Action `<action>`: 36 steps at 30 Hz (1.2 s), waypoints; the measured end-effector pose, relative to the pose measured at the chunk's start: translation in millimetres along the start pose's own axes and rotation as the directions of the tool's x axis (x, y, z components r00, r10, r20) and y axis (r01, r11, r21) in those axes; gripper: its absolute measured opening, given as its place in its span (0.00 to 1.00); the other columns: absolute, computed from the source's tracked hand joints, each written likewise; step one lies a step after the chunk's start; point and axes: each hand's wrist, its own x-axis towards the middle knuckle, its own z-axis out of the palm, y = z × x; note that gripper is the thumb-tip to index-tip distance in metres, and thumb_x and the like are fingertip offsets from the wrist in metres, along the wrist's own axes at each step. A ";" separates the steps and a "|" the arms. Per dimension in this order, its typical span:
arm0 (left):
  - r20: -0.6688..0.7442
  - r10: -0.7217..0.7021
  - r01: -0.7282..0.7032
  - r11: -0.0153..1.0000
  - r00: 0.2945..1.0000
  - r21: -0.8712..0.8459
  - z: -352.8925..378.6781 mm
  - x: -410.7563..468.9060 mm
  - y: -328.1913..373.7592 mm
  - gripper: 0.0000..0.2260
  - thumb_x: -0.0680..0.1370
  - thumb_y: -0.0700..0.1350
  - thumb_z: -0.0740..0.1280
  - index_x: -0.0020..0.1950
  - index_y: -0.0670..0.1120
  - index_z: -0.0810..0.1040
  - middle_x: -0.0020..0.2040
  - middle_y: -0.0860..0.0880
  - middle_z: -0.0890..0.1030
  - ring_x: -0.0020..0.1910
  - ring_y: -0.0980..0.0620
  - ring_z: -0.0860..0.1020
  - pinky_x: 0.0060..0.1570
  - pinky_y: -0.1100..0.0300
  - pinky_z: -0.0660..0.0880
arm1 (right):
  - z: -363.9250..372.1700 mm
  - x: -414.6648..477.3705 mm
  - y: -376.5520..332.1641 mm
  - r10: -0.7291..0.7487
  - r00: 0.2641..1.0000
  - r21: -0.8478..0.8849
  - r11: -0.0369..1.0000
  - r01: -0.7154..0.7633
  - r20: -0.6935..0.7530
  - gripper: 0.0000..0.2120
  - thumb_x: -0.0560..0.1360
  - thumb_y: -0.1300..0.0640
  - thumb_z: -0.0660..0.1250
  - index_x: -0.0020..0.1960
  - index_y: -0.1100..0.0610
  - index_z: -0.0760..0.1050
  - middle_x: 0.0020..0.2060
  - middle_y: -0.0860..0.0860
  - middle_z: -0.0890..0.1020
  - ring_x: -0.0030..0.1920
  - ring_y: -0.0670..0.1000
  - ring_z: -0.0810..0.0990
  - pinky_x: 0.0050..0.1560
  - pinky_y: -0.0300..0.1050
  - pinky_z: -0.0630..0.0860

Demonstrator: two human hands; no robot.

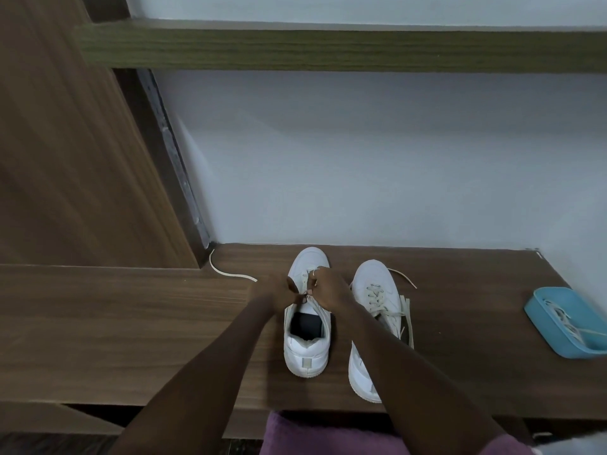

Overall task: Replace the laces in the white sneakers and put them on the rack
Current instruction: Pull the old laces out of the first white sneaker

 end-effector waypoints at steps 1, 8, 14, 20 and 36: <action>-0.005 -0.008 0.007 1.000 1.000 -0.015 1.0 0.1 -0.3 0.09 0.70 0.55 0.71 0.47 0.52 0.83 0.48 0.51 0.83 0.52 0.51 0.79 0.49 0.59 0.72 | 1.7 -0.7 0.0 -0.011 1.000 0.001 1.000 0.011 -0.015 0.12 0.73 0.66 0.60 0.35 0.55 0.74 0.44 0.53 0.79 0.47 0.55 0.78 0.50 0.50 0.76; 0.028 -0.074 0.076 0.993 0.997 -0.093 5.3 2.4 8.6 0.09 0.70 0.47 0.70 0.39 0.41 0.79 0.49 0.41 0.82 0.52 0.44 0.80 0.45 0.57 0.72 | -3.5 2.5 8.8 0.097 0.983 0.247 0.960 -0.134 0.156 0.19 0.77 0.66 0.57 0.32 0.49 0.64 0.33 0.47 0.68 0.33 0.45 0.66 0.36 0.38 0.64; 0.067 -0.096 0.101 0.991 0.993 -0.088 6.9 9.8 8.9 0.10 0.69 0.49 0.72 0.43 0.43 0.80 0.48 0.44 0.82 0.50 0.45 0.80 0.42 0.59 0.70 | -8.6 0.0 12.3 0.277 0.895 0.770 0.459 -0.443 0.349 0.06 0.81 0.60 0.57 0.47 0.60 0.71 0.38 0.53 0.73 0.35 0.46 0.71 0.40 0.38 0.72; 0.083 -0.094 0.101 0.992 0.992 -0.077 9.1 10.7 7.0 0.11 0.70 0.52 0.71 0.37 0.45 0.77 0.39 0.46 0.79 0.48 0.46 0.80 0.43 0.57 0.72 | -0.7 -7.1 21.1 0.356 0.823 0.896 -0.148 -0.419 0.444 0.11 0.78 0.61 0.62 0.37 0.61 0.70 0.29 0.52 0.69 0.31 0.49 0.70 0.38 0.39 0.71; 0.112 -0.120 0.131 0.987 0.986 -0.089 8.4 16.5 9.6 0.07 0.71 0.49 0.70 0.35 0.48 0.79 0.43 0.48 0.84 0.47 0.47 0.82 0.51 0.56 0.77 | -11.0 8.0 -6.0 0.020 0.994 -0.099 0.995 -0.009 0.110 0.11 0.77 0.62 0.59 0.52 0.66 0.78 0.52 0.59 0.80 0.53 0.58 0.79 0.48 0.46 0.73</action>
